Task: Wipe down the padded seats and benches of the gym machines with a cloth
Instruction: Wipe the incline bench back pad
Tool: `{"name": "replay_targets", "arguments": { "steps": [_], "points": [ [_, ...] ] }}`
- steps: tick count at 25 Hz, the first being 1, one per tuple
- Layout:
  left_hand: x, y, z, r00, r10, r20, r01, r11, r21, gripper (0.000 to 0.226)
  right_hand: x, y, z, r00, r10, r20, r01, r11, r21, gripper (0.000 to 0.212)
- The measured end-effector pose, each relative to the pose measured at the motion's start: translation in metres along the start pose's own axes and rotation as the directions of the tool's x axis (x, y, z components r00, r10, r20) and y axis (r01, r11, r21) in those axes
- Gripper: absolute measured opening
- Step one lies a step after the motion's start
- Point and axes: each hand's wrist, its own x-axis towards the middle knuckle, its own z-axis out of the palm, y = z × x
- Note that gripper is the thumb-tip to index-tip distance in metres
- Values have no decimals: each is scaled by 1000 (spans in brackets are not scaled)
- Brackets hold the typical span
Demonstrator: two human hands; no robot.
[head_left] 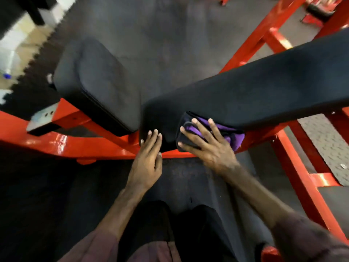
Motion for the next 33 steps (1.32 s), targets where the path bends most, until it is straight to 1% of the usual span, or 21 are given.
{"name": "replay_targets", "arguments": {
  "steps": [1,3,5,6,8,10,11,13,15,17,19,20,21,23,25,26,27,28,30,31,33],
  "points": [
    [5,2,0,1000,6,21,-6,1000,10,66,-1,-19,8,998,56,-1,-56,998,24,46],
    [11,8,0,999,-9,50,8,1000,27,69,3,-45,15,1000,5,12,-5,1000,22,47],
    [16,11,-2,998,-20,66,18,999,32,68,-4,-14,6,990,-130,59,130,991,-5,53],
    [16,13,-2,996,0,85,-3,999,41,67,-15,8,-3,990,-133,56,134,991,-22,57],
    [15,21,-2,992,53,110,-62,995,79,66,-33,32,-19,1000,5,17,-5,1000,-9,62],
    [27,30,1,987,90,136,-102,991,89,66,-35,19,-15,990,139,-17,-138,990,34,63],
    [34,35,2,984,100,147,-114,990,88,66,-31,7,-10,988,155,-11,-154,986,62,62],
    [43,42,5,982,113,155,-129,987,101,65,-29,10,-9,999,50,11,-50,996,79,59],
    [47,43,7,979,135,154,-152,983,100,65,-47,47,-21,1000,-16,20,15,999,30,53],
    [45,44,8,978,140,152,-157,983,100,65,-70,77,-37,995,98,-34,-98,995,15,54],
    [49,50,11,976,146,160,-167,978,123,65,-71,63,-34,944,314,-101,-304,947,102,56],
    [53,54,12,976,146,164,-166,979,116,65,-61,42,-22,919,379,-110,-361,919,157,57],
    [58,57,14,975,144,167,-162,982,98,64,-48,17,-10,920,380,-97,-358,915,188,57],
    [64,58,15,975,139,174,-153,986,71,67,-35,-11,11,958,265,-110,-251,959,132,57],
    [67,55,12,971,150,188,-161,986,47,68,-45,9,11,975,199,-102,-194,979,61,53],
    [68,54,10,967,165,197,-176,983,44,68,-53,24,3,962,245,-118,-240,969,58,52],
    [68,55,10,962,178,205,-191,980,46,67,-59,33,-3,927,344,-150,-336,939,79,54],
    [69,58,10,961,181,209,-195,979,51,66,-62,38,-9,855,483,-189,-467,876,124,59],
    [76,67,15,965,165,204,-175,984,34,64,-50,19,-10,622,753,-216,-693,657,298,75],
    [81,71,18,969,143,202,-147,989,5,63,-37,-1,-8,498,848,-181,-740,525,420,78],
    [87,75,20,972,123,201,-109,991,-79,62,1,-43,2,312,945,-97,-700,298,649,72]
  ]
}}
